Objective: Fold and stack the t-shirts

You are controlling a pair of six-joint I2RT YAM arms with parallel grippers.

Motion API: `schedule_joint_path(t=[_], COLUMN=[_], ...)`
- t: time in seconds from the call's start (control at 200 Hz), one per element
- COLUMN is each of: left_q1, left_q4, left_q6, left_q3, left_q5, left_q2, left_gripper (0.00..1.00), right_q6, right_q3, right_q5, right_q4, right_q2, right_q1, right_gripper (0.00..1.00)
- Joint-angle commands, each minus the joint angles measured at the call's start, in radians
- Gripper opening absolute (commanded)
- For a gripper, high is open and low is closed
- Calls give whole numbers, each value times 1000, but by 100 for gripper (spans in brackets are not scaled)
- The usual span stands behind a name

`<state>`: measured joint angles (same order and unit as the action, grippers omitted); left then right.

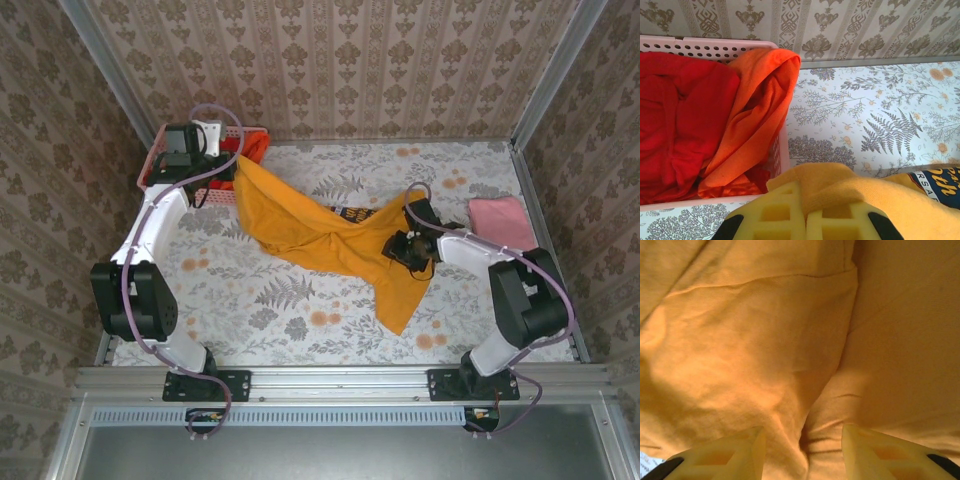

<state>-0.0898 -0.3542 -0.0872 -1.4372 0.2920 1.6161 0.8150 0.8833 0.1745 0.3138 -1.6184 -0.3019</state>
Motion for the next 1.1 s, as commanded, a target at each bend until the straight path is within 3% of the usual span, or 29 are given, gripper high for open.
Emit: schedule_joint_path(t=[0.0,0.35,0.5,0.585,0.865,1.095], left_q1=[7,8,7,7,27,62], left_q4=[7,18,21,20,37,30], left_q6=[-9,-13,-13,-11,-2,-5], left_q3=[3,33,41,44,21,-143], left_q5=[18,15,15,16,-1,-7], left_q2=[-35,-49,-51,-52,-130,-178], left_gripper=[0,0,0,0,0,0], right_q6=[39,60,49,43,-116,-263], right_q3=[45,61,67,68,145,377], right_q5=[42,48,36,14,-204,-221], right_q4=[-27,-84,-107,-111,14,31], right_q2=[-47,-110,-130,-114,217,456], right_q1=[3,4,3,3,24,139], right_gripper=[42,27,14,0,0,0])
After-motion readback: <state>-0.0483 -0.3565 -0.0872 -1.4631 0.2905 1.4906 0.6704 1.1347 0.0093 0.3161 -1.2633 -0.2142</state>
